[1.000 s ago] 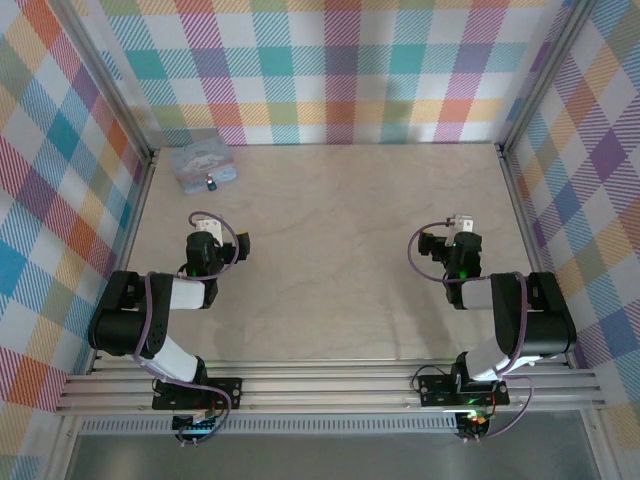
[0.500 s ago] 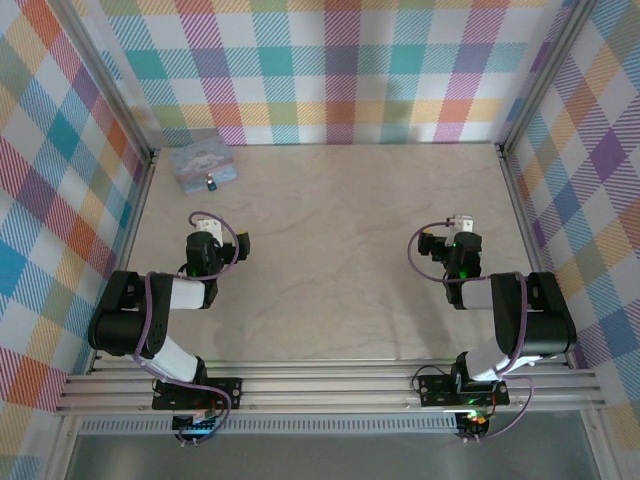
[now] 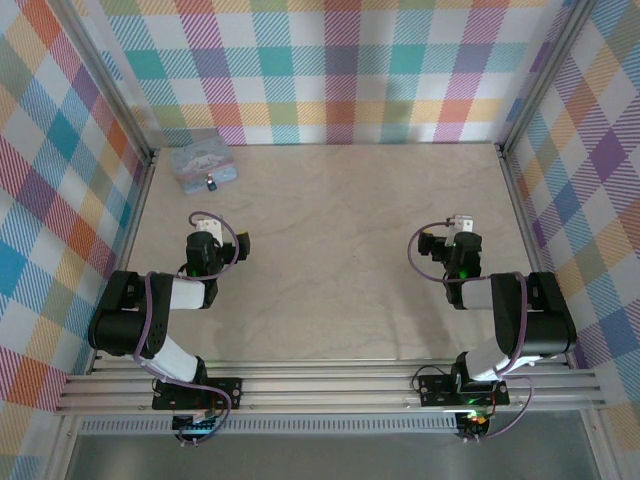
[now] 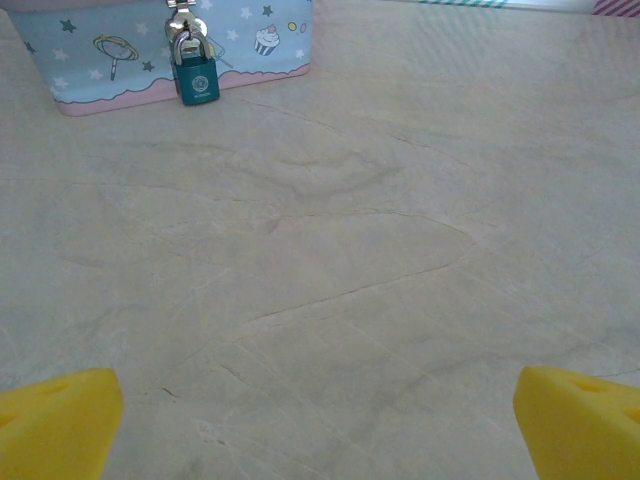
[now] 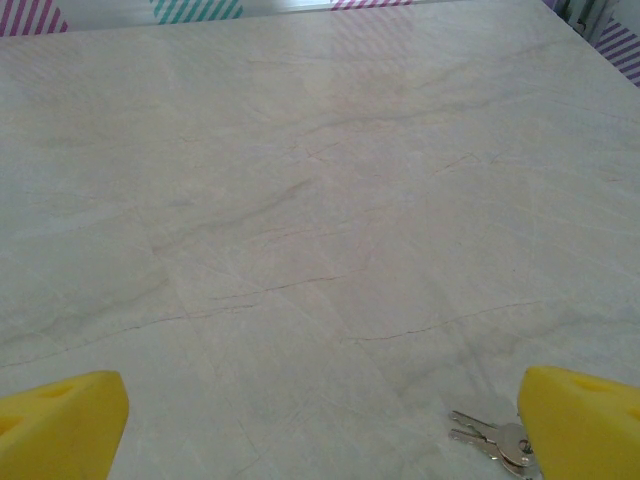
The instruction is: Unlock the padlock with the key
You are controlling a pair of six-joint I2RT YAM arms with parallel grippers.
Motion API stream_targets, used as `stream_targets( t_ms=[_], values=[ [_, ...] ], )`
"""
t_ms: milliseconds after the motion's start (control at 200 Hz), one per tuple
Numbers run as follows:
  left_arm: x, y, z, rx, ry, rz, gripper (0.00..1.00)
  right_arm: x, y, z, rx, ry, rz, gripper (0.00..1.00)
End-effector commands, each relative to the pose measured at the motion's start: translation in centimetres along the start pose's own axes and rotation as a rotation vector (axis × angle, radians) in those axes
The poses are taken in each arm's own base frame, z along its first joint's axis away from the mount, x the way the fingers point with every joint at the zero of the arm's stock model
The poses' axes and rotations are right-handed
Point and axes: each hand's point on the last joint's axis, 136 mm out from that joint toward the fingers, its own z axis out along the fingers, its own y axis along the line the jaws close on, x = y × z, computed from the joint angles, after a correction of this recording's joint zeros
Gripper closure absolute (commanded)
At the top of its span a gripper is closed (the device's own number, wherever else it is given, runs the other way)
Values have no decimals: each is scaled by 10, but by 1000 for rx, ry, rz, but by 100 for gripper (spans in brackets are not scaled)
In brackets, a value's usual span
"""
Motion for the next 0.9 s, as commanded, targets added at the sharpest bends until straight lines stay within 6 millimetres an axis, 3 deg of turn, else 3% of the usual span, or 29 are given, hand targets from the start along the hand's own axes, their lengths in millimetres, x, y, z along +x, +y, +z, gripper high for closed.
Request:
stream_targets(
  t_ms=[0, 720, 895],
  values=[
    [-2, 2, 1, 2, -2, 7, 0, -17, 3, 2, -17, -53, 13, 0],
    [-1, 3, 1, -1, 3, 3, 0, -19, 6, 2, -31, -52, 7, 0],
    [-26, 15, 3, -93, 107, -18, 0, -31, 13, -12, -75, -77, -11, 0]
  ],
)
